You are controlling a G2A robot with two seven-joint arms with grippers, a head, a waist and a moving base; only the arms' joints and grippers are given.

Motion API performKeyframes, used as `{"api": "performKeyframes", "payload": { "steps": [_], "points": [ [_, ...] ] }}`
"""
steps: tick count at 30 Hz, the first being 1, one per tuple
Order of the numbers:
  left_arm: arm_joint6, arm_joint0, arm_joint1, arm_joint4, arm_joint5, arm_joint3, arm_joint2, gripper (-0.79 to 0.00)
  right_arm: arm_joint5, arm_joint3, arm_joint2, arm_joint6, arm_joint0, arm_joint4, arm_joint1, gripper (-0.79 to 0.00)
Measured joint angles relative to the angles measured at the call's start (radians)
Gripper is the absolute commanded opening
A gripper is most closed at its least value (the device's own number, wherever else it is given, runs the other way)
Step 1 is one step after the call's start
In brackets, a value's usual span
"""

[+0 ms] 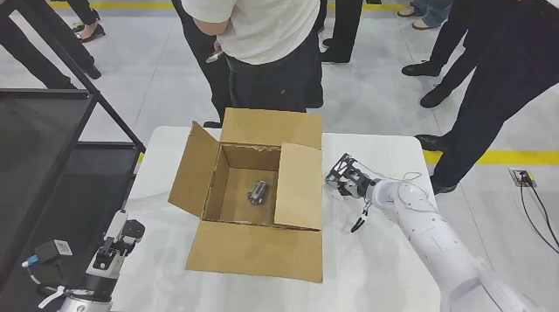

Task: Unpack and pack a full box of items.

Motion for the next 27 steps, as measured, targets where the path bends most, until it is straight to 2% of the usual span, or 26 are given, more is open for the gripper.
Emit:
{"api": "performKeyframes", "payload": {
  "steps": [15, 21, 27],
  "points": [
    [0.0, 0.0, 0.0, 0.0, 0.0, 0.0, 0.0, 0.0, -0.138, -0.017, 0.022, -0.265, -0.01, -0.053, 0.09, -0.785],
    [0.0, 0.0, 0.0, 0.0, 0.0, 0.0, 0.0, 0.0, -0.158, -0.075, 0.034, -0.336, -0.017, -0.072, 0.12, -0.785],
    [0.0, 0.0, 0.0, 0.0, 0.0, 0.0, 0.0, 0.0, -0.136, -0.174, 0.056, -0.378, -0.025, -0.093, 0.151, -0.785]
  ]
}}
